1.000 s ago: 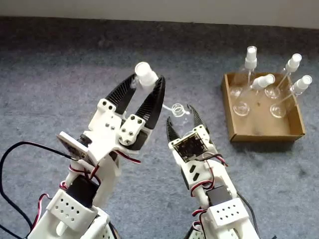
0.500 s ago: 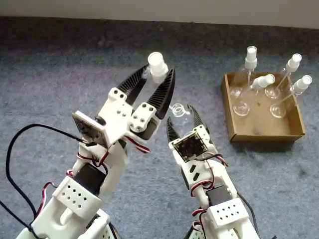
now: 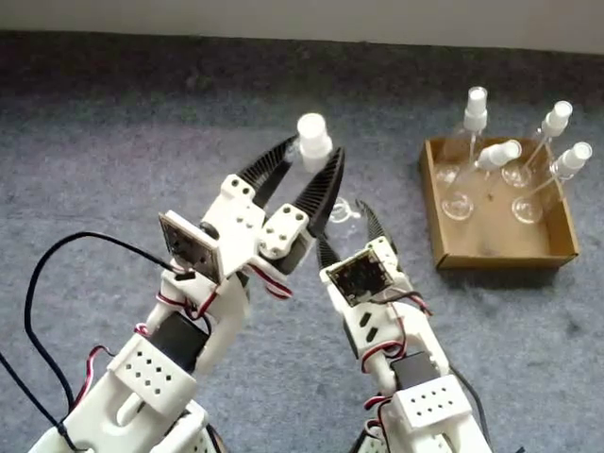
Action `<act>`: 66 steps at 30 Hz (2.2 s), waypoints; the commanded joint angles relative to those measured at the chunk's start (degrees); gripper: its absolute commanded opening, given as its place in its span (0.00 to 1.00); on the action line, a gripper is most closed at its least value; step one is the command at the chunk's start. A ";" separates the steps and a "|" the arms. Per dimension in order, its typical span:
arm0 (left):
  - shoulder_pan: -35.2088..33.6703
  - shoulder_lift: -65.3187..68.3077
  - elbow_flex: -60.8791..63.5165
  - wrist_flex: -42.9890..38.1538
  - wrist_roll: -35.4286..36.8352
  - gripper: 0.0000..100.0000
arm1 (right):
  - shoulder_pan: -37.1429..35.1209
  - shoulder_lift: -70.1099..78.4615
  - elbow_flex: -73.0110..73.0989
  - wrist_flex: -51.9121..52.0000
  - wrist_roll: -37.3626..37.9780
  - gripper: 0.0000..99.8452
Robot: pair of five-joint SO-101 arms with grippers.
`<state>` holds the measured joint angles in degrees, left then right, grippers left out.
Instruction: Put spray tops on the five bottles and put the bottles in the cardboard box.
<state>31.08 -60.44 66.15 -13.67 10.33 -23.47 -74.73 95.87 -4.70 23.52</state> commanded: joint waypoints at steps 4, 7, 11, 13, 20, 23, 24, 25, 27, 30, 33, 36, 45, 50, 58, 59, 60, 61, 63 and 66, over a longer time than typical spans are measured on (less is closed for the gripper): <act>-0.22 0.40 0.04 -7.03 -0.18 0.01 | -0.57 -0.66 7.08 -0.66 0.35 0.11; -3.03 0.04 -0.22 -13.63 -0.18 0.01 | -0.57 -0.66 7.08 -0.66 0.35 0.11; -6.46 -0.13 -0.48 -15.03 -0.35 0.01 | -0.57 -0.66 7.08 -1.01 0.35 0.11; -7.52 -0.13 -0.84 -15.03 -0.18 0.01 | -0.57 -0.66 7.08 -1.01 0.35 0.11; -3.91 0.13 0.57 -15.03 -0.09 0.01 | -0.57 -0.66 7.08 -1.10 0.35 0.11; -2.15 0.04 2.07 -15.03 -0.09 0.01 | -0.57 -0.66 7.08 -1.10 0.35 0.11; -2.24 -0.04 2.59 -15.03 -0.09 0.01 | -0.48 -0.66 7.08 -1.10 0.35 0.11; -2.24 -0.04 3.12 -15.03 -0.18 0.01 | -0.40 -0.66 7.08 -1.10 0.35 0.11; -2.24 -0.13 4.09 -15.03 -0.26 0.01 | -0.31 -0.66 7.08 -1.10 0.35 0.11; -2.33 -0.13 4.26 -15.03 -0.44 0.01 | -0.22 -0.66 7.08 -1.01 0.35 0.11; -3.12 -1.45 3.65 -15.03 -0.44 0.01 | -0.22 -0.66 7.08 -1.01 0.26 0.11; -4.00 -5.23 3.03 -13.98 -0.44 0.01 | -0.40 -0.66 7.08 -1.10 0.26 0.11; -4.18 -8.31 -7.60 1.41 -0.44 0.01 | -0.48 -0.66 7.08 -8.13 0.26 0.11; -4.18 -8.13 -9.36 1.49 -0.44 0.01 | -0.66 -0.66 7.08 -9.54 0.26 0.11; -3.65 -7.96 -7.96 1.49 -0.18 0.01 | -0.66 -0.66 6.81 -9.54 0.26 0.11; -3.65 -7.96 -7.34 1.49 -0.18 0.01 | -0.66 -0.66 6.81 -9.54 0.18 0.11; -3.65 -7.96 -6.46 1.49 -0.18 0.01 | -0.66 -0.66 6.81 -9.54 0.18 0.11; -3.65 -7.96 -5.58 1.32 -0.18 0.01 | -0.66 -0.66 6.81 -9.54 0.18 0.11; -3.47 -7.96 -4.00 1.05 -0.09 0.01 | -0.66 -0.66 6.81 -9.54 0.18 0.11; -1.63 -7.96 -1.89 1.05 -0.09 0.01 | -0.66 -0.66 6.81 -9.54 0.18 0.11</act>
<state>27.56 -67.91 63.25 -12.53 10.33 -23.56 -74.81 95.87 -12.70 23.52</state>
